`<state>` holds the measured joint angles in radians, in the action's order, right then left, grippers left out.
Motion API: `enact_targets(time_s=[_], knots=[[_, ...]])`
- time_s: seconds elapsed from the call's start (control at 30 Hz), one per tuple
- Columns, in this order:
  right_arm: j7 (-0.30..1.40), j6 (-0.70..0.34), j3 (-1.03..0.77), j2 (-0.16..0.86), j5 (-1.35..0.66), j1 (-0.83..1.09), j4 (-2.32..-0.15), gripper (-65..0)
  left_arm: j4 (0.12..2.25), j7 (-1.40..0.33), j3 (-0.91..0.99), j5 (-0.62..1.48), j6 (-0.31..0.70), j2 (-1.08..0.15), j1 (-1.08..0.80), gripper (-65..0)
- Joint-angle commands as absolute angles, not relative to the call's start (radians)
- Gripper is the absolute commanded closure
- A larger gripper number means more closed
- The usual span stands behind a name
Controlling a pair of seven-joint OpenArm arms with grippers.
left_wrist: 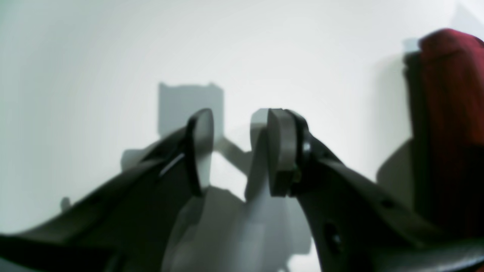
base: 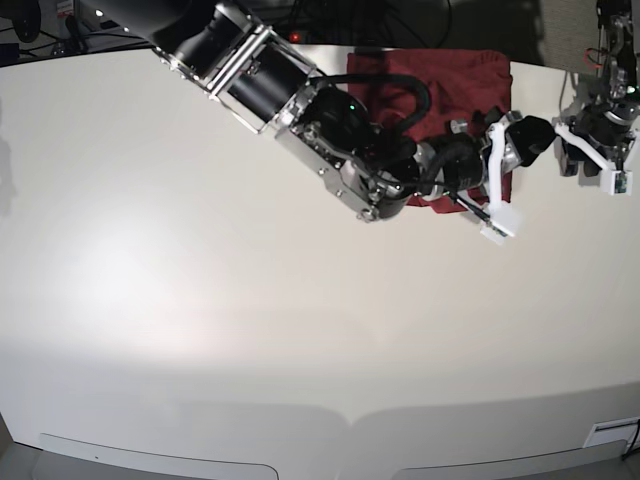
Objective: Fold the T-shirt properly
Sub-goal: 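Release the shirt and withdraw the right gripper, then press the folded bundle with the left gripper and tuck its edges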
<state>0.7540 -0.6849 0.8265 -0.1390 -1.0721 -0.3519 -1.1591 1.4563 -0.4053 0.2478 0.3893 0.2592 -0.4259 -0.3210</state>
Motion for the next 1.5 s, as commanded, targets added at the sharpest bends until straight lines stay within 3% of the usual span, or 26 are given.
enact_targets(time_s=[0.0, 0.17, 0.43, 0.67, 0.97, 1.2, 1.47], knots=[[0.731, -0.698, 0.809, -0.157, -1.076, -0.39, -1.202, -22.0, 1.474, -0.397, 0.255, 0.419, 0.253, -0.454, -0.313, -22.8], [0.818, -0.698, 0.699, -0.157, -0.937, -0.433, -1.298, -22.1, 1.515, -0.461, 0.255, 0.511, 0.254, -0.471, -0.319, -22.8], [1.26, -0.698, 0.406, -0.157, -0.939, -0.46, -1.32, -22.0, 1.694, -0.565, 0.255, 0.665, 0.256, -0.466, -0.347, -22.7], [1.258, -0.698, 0.304, -0.017, -0.95, -0.439, -1.32, -22.0, 1.865, -0.565, 0.255, 0.682, 0.306, -0.432, -0.483, -22.7], [1.258, -0.698, 0.299, 0.14, -0.949, -0.423, -1.32, -22.0, 1.927, -0.565, 0.253, 0.625, 0.42, -0.229, -0.579, -22.7], [1.211, -0.698, 0.294, 0.164, -0.918, -0.41, -1.318, -22.0, 1.955, -0.611, 0.219, 0.602, 0.528, -0.153, -0.582, -22.8], [1.161, -0.698, 0.294, 0.164, -0.866, -0.406, -1.318, -22.1, 2.028, -0.566, 0.031, 0.389, 0.514, -0.152, -0.582, -22.8]])
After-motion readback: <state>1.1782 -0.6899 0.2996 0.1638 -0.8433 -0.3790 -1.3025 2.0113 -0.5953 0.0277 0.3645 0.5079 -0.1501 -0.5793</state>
